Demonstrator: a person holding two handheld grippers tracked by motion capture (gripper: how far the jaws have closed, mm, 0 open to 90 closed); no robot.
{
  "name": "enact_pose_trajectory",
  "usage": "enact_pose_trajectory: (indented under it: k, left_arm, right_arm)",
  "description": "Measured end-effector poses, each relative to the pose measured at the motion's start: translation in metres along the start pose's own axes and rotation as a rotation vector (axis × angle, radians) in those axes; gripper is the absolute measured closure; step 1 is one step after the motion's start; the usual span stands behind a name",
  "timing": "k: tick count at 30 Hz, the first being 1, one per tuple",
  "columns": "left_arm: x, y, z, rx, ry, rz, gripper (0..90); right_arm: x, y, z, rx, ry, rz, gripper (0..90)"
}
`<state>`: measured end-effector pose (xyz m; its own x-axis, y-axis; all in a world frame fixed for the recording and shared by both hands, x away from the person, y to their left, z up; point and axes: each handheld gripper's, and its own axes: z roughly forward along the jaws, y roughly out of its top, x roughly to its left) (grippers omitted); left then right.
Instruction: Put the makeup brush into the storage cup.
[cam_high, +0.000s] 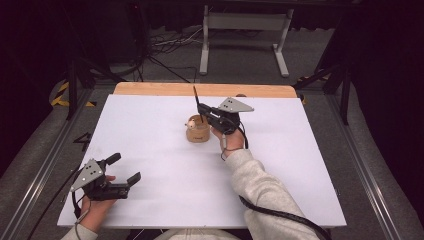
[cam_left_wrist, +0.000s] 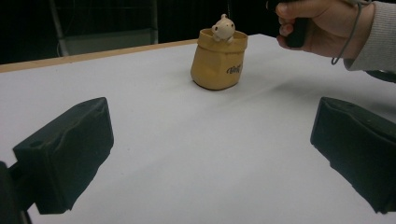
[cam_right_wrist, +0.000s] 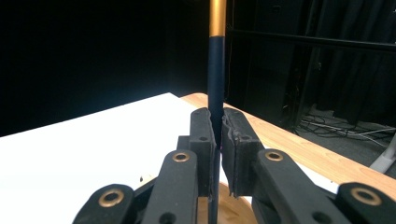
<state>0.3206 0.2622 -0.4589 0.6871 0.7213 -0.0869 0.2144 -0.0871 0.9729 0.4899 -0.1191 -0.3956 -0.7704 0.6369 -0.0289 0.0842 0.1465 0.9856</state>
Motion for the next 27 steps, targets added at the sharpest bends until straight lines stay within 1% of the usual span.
enact_pose_trajectory:
  k: [8,15,27]
  left_arm:
    - [0.000,0.000,0.000,0.002,-0.001,0.000,0.3]
    - [0.000,0.000,0.000,0.007,-0.001,0.003,0.3]
    - [0.000,0.000,0.000,0.000,-0.001,0.002,0.3]
  right_arm:
    - [0.000,-0.009,0.002,0.015,-0.002,0.007,83.1]
    - [0.000,-0.017,0.004,0.028,-0.004,0.024,83.0]
    - [-0.001,-0.029,0.003,0.054,-0.006,0.037,83.0]
